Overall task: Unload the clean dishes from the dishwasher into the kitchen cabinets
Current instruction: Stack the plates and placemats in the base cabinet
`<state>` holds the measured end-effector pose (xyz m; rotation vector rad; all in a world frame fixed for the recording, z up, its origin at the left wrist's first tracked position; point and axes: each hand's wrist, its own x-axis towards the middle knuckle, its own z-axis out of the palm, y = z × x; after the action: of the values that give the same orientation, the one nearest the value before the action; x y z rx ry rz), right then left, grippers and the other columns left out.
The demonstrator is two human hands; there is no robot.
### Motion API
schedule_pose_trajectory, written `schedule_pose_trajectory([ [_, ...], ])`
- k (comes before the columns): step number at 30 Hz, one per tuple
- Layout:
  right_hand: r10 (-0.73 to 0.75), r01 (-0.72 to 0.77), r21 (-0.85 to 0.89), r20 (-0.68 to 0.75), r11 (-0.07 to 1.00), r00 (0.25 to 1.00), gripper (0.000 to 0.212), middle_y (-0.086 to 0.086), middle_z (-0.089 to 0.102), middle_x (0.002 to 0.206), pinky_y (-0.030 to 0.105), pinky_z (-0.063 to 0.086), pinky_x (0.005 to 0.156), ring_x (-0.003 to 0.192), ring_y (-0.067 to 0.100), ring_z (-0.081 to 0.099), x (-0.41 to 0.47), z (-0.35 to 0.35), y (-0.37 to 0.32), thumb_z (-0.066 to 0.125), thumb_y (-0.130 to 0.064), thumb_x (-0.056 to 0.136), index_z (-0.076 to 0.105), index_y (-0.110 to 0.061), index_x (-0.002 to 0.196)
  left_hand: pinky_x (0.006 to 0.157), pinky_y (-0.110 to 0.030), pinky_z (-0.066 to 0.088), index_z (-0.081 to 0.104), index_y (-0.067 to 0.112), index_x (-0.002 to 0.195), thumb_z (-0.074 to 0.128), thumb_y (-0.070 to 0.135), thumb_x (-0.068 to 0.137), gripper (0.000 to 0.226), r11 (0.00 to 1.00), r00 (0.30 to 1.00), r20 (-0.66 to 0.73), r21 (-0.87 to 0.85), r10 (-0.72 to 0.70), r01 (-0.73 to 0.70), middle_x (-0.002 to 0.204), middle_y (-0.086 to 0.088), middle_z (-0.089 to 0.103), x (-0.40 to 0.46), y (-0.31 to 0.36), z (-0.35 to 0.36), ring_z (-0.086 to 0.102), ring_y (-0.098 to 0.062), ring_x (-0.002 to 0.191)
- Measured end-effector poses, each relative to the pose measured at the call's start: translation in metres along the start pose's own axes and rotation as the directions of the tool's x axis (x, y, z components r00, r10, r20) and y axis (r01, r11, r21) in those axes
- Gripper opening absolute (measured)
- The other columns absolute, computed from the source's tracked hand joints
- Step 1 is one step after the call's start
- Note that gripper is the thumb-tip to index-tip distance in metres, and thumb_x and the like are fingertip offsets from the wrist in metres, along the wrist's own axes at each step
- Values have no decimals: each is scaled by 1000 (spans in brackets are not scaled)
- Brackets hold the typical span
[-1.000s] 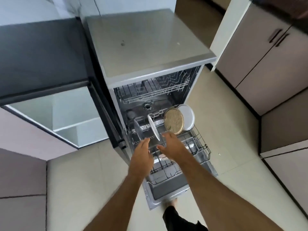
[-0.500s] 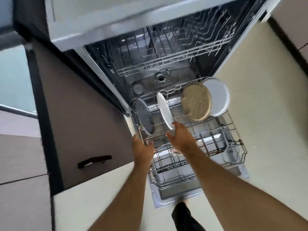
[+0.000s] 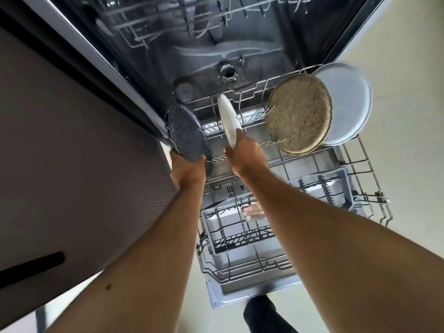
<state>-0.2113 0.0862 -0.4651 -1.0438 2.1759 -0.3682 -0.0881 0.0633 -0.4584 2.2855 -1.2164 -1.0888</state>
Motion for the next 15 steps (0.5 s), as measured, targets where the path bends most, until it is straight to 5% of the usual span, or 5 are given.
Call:
schedule_pose_trajectory([
  [5, -93, 91, -85, -27, 992, 995, 39, 24, 67, 109, 49, 61, 72, 84, 36, 69, 1, 3, 9, 44, -16, 101, 45, -16, 139, 86, -46, 57, 60, 5, 120, 69, 26, 89, 38, 997, 996, -53, 23, -77, 78, 113, -20, 66, 5, -8, 1, 66, -38, 102],
  [12, -51, 50, 64, 10, 997, 999, 31, 11, 67, 90, 41, 61, 70, 75, 22, 67, -58, -45, 11, 48, -27, 103, 56, -11, 127, 85, -49, 51, 61, -2, 118, 62, 24, 95, 35, 1000, 997, -80, 26, -8, 10, 112, -27, 66, -68, 1, -44, 62, -46, 104],
  [15, -1, 3, 176, -13, 984, 1000, 30, 4, 62, 78, 32, 60, 57, 65, 17, 65, -103, -71, 7, 49, -30, 103, 60, -6, 117, 85, -49, 53, 63, -1, 116, 62, 25, 94, 33, 998, 998, -39, 33, 45, -44, 108, -27, 68, -107, 3, -72, 63, -47, 102],
])
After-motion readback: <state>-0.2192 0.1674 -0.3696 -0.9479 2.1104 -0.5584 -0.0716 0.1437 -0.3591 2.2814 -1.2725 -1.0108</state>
